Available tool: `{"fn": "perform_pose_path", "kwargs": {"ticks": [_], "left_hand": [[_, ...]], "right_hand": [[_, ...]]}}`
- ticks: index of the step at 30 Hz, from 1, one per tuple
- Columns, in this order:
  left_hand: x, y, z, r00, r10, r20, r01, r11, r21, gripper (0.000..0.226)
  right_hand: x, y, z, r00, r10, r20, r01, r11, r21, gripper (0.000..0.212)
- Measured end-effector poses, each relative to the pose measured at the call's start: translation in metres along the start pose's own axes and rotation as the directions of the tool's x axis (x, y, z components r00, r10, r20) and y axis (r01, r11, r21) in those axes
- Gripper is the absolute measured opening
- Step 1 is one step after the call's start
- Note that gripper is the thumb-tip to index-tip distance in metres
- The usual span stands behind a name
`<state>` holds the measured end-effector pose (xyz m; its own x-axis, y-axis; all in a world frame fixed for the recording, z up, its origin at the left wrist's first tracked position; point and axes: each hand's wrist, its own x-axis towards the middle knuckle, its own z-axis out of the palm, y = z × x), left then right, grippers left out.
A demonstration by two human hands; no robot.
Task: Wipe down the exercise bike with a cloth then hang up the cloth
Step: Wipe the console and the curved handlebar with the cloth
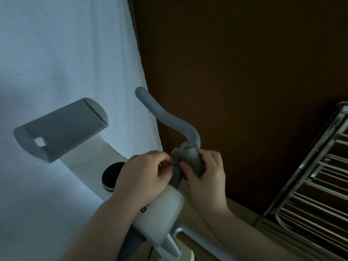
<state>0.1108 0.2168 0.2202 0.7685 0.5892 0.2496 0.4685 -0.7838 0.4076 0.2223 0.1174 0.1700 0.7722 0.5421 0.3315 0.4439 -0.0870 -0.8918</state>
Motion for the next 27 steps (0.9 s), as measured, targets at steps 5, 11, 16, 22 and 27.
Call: {"fn": "perform_pose_path", "kwargs": {"ticks": [5,11,16,22,27], "left_hand": [[-0.001,0.002,0.002,1.000,0.023,0.000,-0.023,1.000,0.009,0.025],[0.005,0.003,0.013,0.998,0.066,0.023,-0.066,0.998,-0.020,0.030],[0.005,0.002,0.012,0.998,0.056,0.018,-0.055,0.998,-0.035,0.028],[0.005,0.001,0.011,0.999,0.042,0.033,-0.039,0.997,-0.069,0.027],[0.003,0.000,0.008,0.999,0.016,0.050,-0.010,0.993,-0.120,0.026]], "right_hand": [[0.009,0.007,0.008,0.962,0.252,-0.106,-0.233,0.958,0.168,0.044],[0.011,0.014,0.020,0.897,0.418,-0.143,-0.338,0.857,0.389,0.035],[0.003,0.003,0.024,0.911,0.370,-0.179,-0.299,0.896,0.330,0.034],[0.048,0.015,0.013,0.923,0.355,-0.151,-0.318,0.922,0.222,0.039],[0.006,0.010,0.014,0.954,0.261,-0.146,-0.241,0.960,0.144,0.031]]}}
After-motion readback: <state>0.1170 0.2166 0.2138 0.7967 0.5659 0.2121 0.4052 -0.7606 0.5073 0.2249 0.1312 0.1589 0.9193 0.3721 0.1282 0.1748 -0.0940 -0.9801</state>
